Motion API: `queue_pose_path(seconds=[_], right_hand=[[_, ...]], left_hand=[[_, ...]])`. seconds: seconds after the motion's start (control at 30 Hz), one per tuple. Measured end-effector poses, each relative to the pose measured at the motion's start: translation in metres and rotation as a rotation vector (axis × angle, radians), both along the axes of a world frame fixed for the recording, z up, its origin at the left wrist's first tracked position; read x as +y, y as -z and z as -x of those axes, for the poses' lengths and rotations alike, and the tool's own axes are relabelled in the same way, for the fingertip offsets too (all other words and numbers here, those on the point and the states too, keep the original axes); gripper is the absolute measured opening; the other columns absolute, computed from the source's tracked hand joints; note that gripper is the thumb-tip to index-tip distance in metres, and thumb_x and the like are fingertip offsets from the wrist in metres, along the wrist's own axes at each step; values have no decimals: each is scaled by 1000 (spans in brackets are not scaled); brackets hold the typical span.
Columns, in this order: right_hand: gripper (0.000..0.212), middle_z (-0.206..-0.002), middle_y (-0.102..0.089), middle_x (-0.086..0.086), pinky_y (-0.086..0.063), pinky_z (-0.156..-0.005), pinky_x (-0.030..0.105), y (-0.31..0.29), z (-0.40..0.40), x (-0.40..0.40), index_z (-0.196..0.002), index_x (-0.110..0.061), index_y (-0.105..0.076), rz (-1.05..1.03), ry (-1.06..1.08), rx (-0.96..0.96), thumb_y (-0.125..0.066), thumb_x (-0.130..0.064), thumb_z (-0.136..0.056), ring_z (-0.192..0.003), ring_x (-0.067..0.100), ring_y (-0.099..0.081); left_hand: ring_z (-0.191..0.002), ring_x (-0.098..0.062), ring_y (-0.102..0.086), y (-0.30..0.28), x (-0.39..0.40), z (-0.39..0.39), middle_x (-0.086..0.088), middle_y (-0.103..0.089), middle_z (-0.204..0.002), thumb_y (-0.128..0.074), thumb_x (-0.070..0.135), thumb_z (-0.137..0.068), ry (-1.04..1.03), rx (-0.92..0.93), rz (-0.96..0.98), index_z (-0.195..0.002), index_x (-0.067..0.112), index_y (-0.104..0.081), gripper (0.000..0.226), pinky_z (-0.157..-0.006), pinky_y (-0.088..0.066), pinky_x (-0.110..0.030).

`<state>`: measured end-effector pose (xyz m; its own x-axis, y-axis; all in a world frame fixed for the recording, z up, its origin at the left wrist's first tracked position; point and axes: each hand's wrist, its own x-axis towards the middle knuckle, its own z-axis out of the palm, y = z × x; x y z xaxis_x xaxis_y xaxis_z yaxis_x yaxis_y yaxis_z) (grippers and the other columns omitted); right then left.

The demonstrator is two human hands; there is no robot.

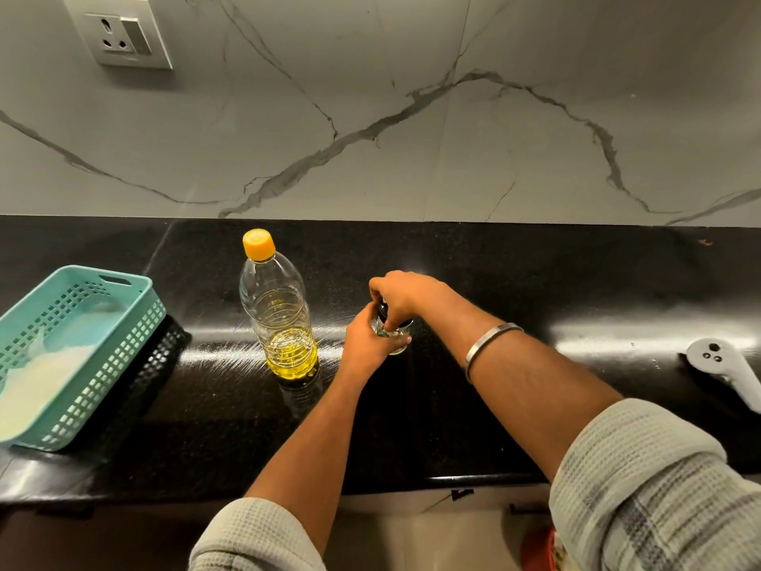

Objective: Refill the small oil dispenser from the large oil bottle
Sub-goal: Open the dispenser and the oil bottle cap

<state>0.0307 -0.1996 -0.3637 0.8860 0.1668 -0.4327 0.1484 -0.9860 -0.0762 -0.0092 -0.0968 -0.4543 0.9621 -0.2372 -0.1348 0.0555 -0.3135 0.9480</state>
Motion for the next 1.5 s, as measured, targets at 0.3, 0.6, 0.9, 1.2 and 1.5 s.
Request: queue_pose_path(seconds=[0.3, 0.6, 0.9, 1.2, 1.5], right_hand=[[50, -119, -51, 2, -54, -72, 29, -27, -6, -21, -117, -25, -53, -230, 108, 31, -80, -23, -75, -103, 22, -56], [52, -129, -43, 10, -50, -91, 42, 13, 3, -65, -121, -20, -48, -162, 421, -163, -77, -27, -78, -111, 30, -53], [50, -128, -40, 7, -48, -94, 42, 70, 14, -86, -117, -23, -50, -60, 352, -71, -79, -21, -76, -116, 29, -48], [66, -129, -44, 6, -46, -97, 46, 87, 13, -89, -126, -21, -49, -53, 299, -17, -84, -24, -71, -121, 30, -46], [56, -136, -47, 6, -36, -104, 50, 70, 10, -84, -134, -20, -47, -4, 236, -173, -60, -49, -87, -127, 31, -44]], left_hand=[[-87, 6, -56, 2, 0, -1, 19, -59, -97, -85, 15, -67, -3, -13, -40, -118, 23, -55, 60, -68, -39, -9], [-103, 0, -52, 8, -1, 1, 15, -58, -110, -87, 20, -67, -11, -36, -15, -123, 26, -53, 66, -79, -37, -10], [-111, -6, -53, 17, -3, -3, 13, -60, -118, -87, 25, -67, -19, -46, -42, -125, 28, -53, 68, -93, -41, -24], [-110, -3, -53, 14, -4, 0, 15, -59, -119, -85, 23, -69, -32, -42, -41, -128, 29, -51, 69, -79, -37, -9], [-137, -13, -35, 18, 8, 2, 3, -39, -149, -87, 15, -66, -46, -25, -126, -149, 20, -27, 103, -100, -28, -21]])
